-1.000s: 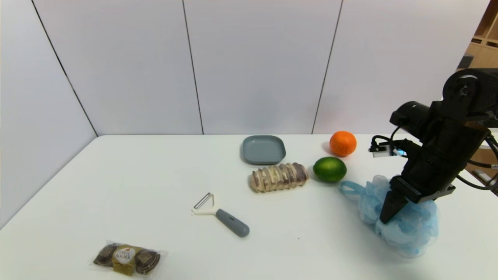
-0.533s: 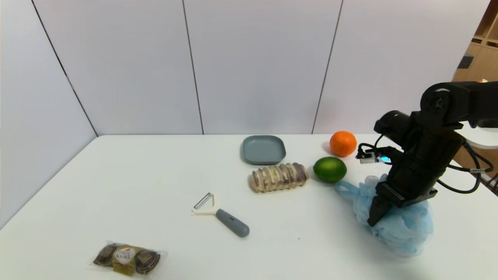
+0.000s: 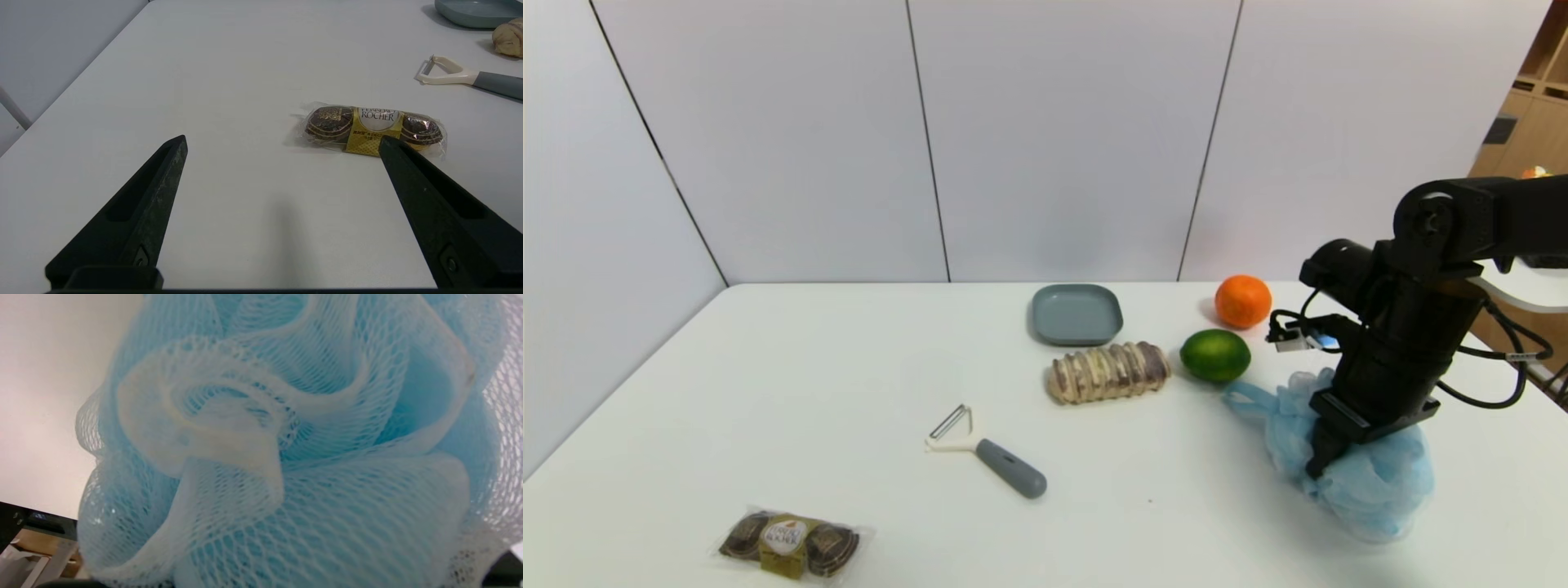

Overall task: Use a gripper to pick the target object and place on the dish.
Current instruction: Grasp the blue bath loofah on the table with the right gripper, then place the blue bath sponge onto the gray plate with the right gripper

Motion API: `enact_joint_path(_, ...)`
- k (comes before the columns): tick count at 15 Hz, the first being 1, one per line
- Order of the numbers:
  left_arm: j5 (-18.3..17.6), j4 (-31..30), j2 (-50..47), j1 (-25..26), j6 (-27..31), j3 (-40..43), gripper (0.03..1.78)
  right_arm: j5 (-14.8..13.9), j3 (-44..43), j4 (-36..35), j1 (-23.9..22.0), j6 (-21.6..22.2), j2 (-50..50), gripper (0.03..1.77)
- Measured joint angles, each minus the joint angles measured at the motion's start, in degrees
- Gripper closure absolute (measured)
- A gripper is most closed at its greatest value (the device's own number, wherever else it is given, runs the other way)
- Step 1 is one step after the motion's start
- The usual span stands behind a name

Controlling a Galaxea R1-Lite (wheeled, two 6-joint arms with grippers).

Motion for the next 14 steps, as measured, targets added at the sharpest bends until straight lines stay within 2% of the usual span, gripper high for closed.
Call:
enact_joint_path(2,0.0,0.0,0.0,0.0,0.0,0.0,0.12,-0.8,0.0,0.0,-0.1,0.2,0.1,0.79)
enact_joint_path(5,0.0,0.0,0.0,0.0,0.0,0.0,0.12,-0.8,0.0,0.0,-0.2,0.2,-0.3,1.00)
enact_joint_path(10,0.0,0.0,0.0,0.0,0.0,0.0,0.12,-0.7,1.1,0.0,0.0,-0.7,-5.6,1.05)
enact_joint_path(14,0.0,0.0,0.0,0.0,0.0,0.0,0.12,-0.6,3.8,0.1,-0.4,-3.3,-13.0,1.06)
